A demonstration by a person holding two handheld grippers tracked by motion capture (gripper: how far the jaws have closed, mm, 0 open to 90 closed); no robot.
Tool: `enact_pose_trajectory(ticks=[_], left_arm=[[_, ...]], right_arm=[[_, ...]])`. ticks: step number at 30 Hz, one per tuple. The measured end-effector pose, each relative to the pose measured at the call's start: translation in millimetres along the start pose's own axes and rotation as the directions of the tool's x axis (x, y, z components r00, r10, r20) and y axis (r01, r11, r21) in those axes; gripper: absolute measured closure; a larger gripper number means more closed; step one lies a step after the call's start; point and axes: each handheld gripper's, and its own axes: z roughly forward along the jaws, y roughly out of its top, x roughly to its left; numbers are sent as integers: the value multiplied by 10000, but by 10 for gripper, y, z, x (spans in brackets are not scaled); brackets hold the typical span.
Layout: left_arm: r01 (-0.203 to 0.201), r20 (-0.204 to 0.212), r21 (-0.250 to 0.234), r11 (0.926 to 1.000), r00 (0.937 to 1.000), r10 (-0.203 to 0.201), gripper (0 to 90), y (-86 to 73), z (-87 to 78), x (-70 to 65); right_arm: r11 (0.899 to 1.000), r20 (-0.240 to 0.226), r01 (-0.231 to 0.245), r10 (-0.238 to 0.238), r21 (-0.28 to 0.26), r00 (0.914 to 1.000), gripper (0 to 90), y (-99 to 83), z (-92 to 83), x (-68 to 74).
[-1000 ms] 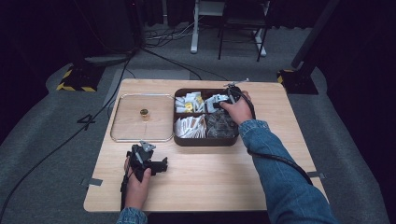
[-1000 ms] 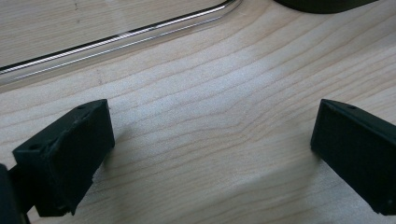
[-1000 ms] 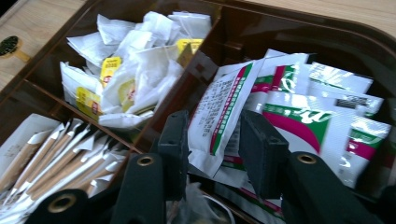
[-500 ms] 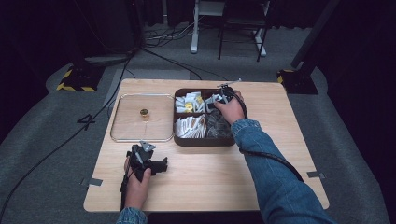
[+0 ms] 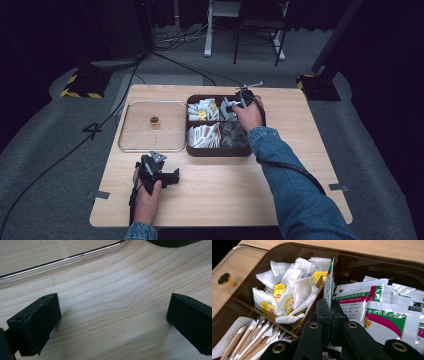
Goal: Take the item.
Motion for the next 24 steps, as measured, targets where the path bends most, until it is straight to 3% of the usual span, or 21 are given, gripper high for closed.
enact_pose_trajectory(ticks=[16, 24], left_arm=[[22, 30, 9, 10000, 10000, -22, 0, 0, 0, -1], [1, 26, 25, 10000, 10000, -1, 0, 0, -1, 0]], right_arm=[[9941, -784, 266, -349, -1050, 9963, 893, 70, -392, 23], [9882, -1475, 496, -712, -1452, 9865, 893, 39, -661, 78]])
